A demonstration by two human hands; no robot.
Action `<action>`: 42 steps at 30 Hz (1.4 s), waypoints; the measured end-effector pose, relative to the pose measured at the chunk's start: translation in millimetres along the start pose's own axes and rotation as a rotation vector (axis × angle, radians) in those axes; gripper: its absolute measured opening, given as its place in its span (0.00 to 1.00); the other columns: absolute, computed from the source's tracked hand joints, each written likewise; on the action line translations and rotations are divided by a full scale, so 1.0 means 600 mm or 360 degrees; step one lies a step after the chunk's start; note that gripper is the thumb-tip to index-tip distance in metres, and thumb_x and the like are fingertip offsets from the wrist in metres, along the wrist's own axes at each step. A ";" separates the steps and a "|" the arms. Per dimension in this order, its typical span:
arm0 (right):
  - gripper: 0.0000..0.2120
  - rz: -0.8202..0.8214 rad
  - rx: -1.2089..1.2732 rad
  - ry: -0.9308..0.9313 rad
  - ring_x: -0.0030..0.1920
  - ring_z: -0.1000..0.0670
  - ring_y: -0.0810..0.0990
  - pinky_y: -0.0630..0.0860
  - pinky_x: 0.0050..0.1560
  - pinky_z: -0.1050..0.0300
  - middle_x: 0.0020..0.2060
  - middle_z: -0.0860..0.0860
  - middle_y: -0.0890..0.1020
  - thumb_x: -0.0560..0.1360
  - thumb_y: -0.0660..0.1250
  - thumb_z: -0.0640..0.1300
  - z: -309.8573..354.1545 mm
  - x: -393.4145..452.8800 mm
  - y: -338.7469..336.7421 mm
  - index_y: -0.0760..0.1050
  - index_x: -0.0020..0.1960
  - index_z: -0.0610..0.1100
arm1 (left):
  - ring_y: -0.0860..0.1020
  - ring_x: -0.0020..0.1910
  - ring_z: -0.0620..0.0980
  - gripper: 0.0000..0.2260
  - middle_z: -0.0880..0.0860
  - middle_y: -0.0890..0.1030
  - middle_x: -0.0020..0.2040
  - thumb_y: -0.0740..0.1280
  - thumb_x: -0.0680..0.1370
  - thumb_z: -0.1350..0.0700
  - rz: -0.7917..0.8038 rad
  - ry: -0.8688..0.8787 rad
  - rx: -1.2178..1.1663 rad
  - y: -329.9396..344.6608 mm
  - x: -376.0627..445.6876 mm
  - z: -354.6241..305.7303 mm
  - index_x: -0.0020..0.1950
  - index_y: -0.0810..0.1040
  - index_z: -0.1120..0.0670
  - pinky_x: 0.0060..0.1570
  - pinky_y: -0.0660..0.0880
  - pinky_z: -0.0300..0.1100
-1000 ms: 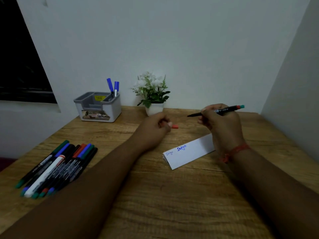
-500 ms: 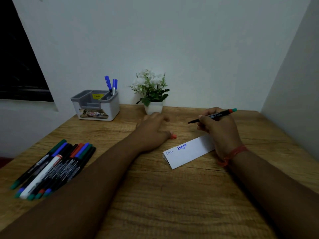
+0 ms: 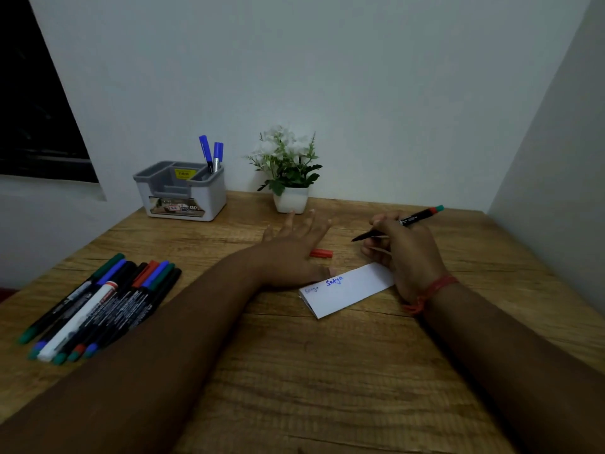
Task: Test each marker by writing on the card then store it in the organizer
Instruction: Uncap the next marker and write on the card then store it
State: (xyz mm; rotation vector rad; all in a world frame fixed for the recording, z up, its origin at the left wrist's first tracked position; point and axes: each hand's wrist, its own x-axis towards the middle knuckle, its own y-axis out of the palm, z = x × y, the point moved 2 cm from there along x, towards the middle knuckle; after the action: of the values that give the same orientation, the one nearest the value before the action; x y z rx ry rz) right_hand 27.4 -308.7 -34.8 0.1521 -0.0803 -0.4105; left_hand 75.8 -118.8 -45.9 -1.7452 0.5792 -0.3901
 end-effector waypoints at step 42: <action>0.04 0.0632 -0.1140 -0.0437 0.44 0.56 0.83 0.79 0.45 0.60 0.41 0.52 0.86 0.72 0.74 0.36 0.014 -0.051 -0.034 0.82 0.41 0.43 | 0.27 0.75 0.55 0.44 0.48 0.27 0.77 0.54 0.73 0.26 0.0124 0.0024 0.0262 -0.001 0.006 0.000 0.77 0.31 0.39 0.73 0.36 0.67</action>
State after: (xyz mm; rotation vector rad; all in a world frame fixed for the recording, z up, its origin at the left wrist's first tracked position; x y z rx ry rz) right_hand -9.2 -316.0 -31.2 -0.6210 -0.2236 -0.0426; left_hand 78.9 -120.6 -45.5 -1.5586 0.6068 -0.3859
